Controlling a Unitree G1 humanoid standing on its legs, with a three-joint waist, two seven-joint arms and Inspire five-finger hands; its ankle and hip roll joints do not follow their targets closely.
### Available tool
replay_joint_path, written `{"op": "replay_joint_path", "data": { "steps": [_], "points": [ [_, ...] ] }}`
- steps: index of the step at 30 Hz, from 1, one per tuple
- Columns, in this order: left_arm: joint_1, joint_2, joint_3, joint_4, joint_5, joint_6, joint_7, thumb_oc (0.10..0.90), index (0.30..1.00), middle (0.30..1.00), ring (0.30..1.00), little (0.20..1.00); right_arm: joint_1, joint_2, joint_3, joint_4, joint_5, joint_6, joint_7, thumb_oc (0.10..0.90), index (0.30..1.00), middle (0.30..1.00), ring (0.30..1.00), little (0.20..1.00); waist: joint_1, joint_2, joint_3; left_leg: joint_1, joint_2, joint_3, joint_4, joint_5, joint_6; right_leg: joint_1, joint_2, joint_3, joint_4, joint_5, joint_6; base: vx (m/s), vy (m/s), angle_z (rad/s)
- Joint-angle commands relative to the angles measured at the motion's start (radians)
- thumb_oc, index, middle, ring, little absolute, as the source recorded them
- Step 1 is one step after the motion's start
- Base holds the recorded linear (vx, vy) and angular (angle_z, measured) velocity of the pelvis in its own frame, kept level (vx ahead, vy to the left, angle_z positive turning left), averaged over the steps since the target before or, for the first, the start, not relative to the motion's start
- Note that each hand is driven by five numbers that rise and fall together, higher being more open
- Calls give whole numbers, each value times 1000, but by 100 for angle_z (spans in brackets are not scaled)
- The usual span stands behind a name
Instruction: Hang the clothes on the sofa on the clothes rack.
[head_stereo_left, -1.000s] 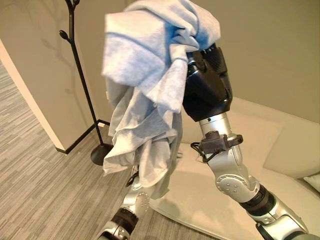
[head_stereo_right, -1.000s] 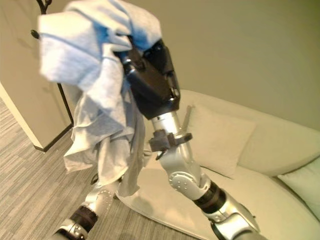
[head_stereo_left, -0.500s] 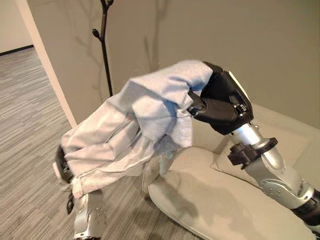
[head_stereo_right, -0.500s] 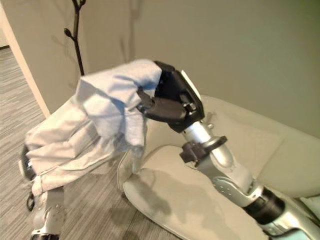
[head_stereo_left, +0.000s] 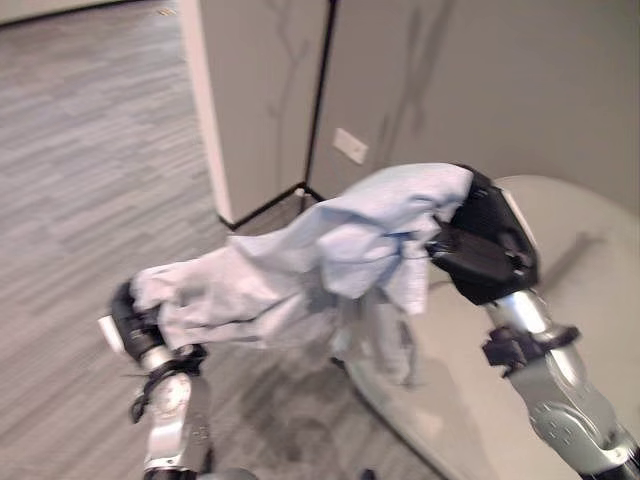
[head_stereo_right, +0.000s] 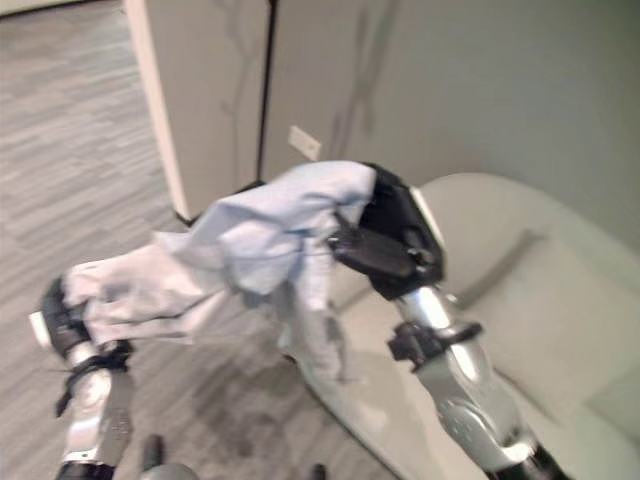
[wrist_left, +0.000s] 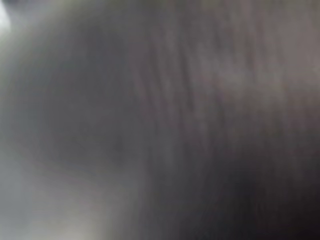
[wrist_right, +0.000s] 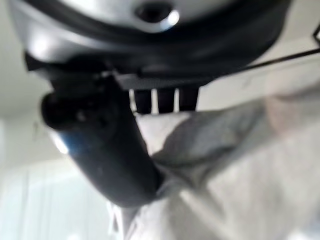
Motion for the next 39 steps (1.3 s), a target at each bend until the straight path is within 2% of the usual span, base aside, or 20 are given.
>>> {"op": "replay_joint_path", "data": {
  "steps": [1, 2, 3, 4, 5, 6, 7, 8, 11, 13, 19, 22, 24, 26, 27, 28, 29, 33, 37, 39],
  "points": [
    [-28, 118, 52, -160, 183, -61, -13, 400, 300, 300, 300, 300, -156, -31, -8, -29, -66, -84, 19, 400, 300, 300, 300, 300, 28, 13, -89, 58, 14, 12, -54, -100, 71, -87, -114, 17, 114, 128, 93, -42, 418, 25],
    [-27, 130, 56, -165, 188, -62, -2, 400, 300, 300, 300, 300, -165, -12, 4, -24, -78, -85, 3, 400, 300, 300, 300, 300, 34, 21, -76, 73, 3, 31, -57, -107, 86, -99, -131, -14, 138, 150, 90, -15, 561, -20],
    [-20, 140, 68, -157, 202, -55, 3, 400, 300, 300, 300, 300, -166, 15, 14, -30, -83, -94, -5, 400, 300, 300, 300, 300, 32, 33, -72, 99, -23, 56, -80, -107, 111, -105, -126, -63, 189, 100, 67, 31, 594, -61],
    [-17, 143, 70, -159, 219, -46, 5, 400, 300, 300, 300, 300, -147, 17, 10, -39, -87, -97, 2, 400, 300, 300, 300, 300, 22, 35, -72, 113, -42, 60, -100, -99, 123, -117, -72, -51, 215, 41, 40, 49, 463, -65],
    [-16, 143, 70, -160, 220, -45, 6, 400, 300, 300, 300, 300, -146, 17, 10, -40, -87, -96, 2, 400, 300, 300, 300, 300, 24, 35, -71, 116, -40, 62, -103, -99, 121, -119, -71, -48, 219, 37, 39, 47, 265, -33],
    [-13, 143, 71, -162, 232, -41, -6, 400, 300, 300, 300, 300, -134, 21, 3, -46, -85, -97, 8, 400, 300, 300, 300, 300, 18, 40, -72, 126, -55, 64, -120, -93, 131, -130, -17, -37, 233, -21, 25, 67, 286, 10],
    [3, 148, 62, -174, 281, -21, -24, 400, 300, 300, 300, 300, -111, 8, -9, -43, -82, -94, 24, 400, 300, 300, 300, 300, 11, 43, -76, 149, -77, 77, -153, -79, 142, -151, 107, -33, 256, -115, -9, 66, 292, 24],
    [3, 148, 62, -175, 281, -21, -24, 400, 300, 300, 300, 300, -110, 7, -9, -43, -82, -94, 25, 400, 300, 300, 300, 300, 12, 43, -76, 150, -77, 77, -153, -79, 142, -151, 107, -32, 256, -116, -10, 60, 264, 34],
    [24, 155, 64, -189, 325, -5, -31, 400, 300, 300, 300, 300, -88, -4, -18, -30, -73, -97, 38, 400, 300, 300, 300, 300, 4, 30, -80, 168, -117, 98, -183, -62, 147, -171, 258, -52, 239, -179, -36, 31, 133, 9],
    [11, 142, 44, -176, 323, -7, -42, 400, 300, 300, 300, 300, -69, -18, -44, -30, -78, -105, 37, 400, 300, 300, 300, 300, -18, -2, -77, 179, -153, 102, -178, -75, 146, -197, 360, 18, 187, -184, -47, 51, 83, -35],
    [9, 106, -1, -159, 316, -12, -79, 400, 300, 300, 300, 300, -13, -29, -87, -24, -101, -116, 7, 400, 300, 300, 300, 300, -47, -16, -112, 185, -187, 96, -116, -139, 153, -126, 393, 116, 46, -158, -80, 134, 16, 2],
    [23, 108, -19, -174, 336, -25, -121, 400, 300, 300, 300, 300, -9, -38, -133, -24, -196, -106, -16, 400, 300, 300, 300, 300, -45, 4, -106, 113, -142, 122, 180, -205, 121, -54, 390, 142, -9, -160, -91, 166, -40, -25],
    [19, 106, -29, -169, 348, -38, -102, 400, 300, 300, 300, 300, -23, -36, -145, -1, -363, -89, -91, 400, 300, 300, 300, 300, -34, 23, -83, -13, -77, 111, 419, -127, 99, 0, 396, 157, -22, -191, -119, 137, 2, -17],
    [14, 125, -19, -182, 423, -42, -53, 400, 300, 300, 300, 300, -31, -42, -160, -5, -487, -91, -137, 400, 300, 300, 300, 300, -29, 28, -85, -26, -3, 108, 317, -143, 122, 17, 376, 172, -27, -203, -105, 167, 140, -36],
    [14, 126, -20, -182, 425, -42, -52, 400, 300, 300, 300, 300, -31, -41, -160, -6, -488, -90, -139, 400, 300, 300, 300, 300, -29, 22, -88, -24, -11, 112, 302, -131, 124, 12, 369, 173, -27, -200, -104, 243, 263, -37],
    [2, 143, -13, -185, 486, -31, 13, 400, 300, 300, 300, 300, -47, -46, -164, -1, -534, -92, -176, 400, 300, 300, 300, 300, -23, 32, -93, 5, 27, 73, 140, -90, 115, 14, 365, 184, -23, -212, -91, 124, 147, -16],
    [1, 143, -13, -185, 487, -31, 15, 400, 300, 300, 300, 300, -48, -46, -164, -1, -535, -92, -178, 400, 300, 300, 300, 300, -24, 29, -94, 9, 23, 75, 125, -78, 116, 10, 362, 183, -23, -209, -92, 209, 236, -32],
    [-45, 190, -1, -153, 625, -21, 157, 400, 300, 300, 300, 300, -101, -47, -174, 25, -676, -100, -272, 400, 300, 300, 300, 300, -5, 64, -88, -4, 106, -59, -159, 98, 47, 39, 361, 221, -9, -263, -75, 218, 233, -36],
    [-54, 212, 6, -160, 717, -11, 197, 400, 300, 300, 300, 300, -79, -21, -236, 30, -871, -74, -369, 400, 300, 300, 300, 300, -9, 95, -101, -7, 142, -8, -174, 124, 19, 92, 324, 227, 14, -301, -49, 280, 337, -20],
    [-68, 225, -1, -140, 759, -6, 229, 400, 300, 300, 300, 300, -63, 13, -266, 34, -946, -44, -407, 400, 300, 300, 300, 300, -3, 94, -111, -31, 105, -25, -100, 94, 25, 101, 287, 238, 36, -298, -33, 311, 396, -17]
  ]
}}
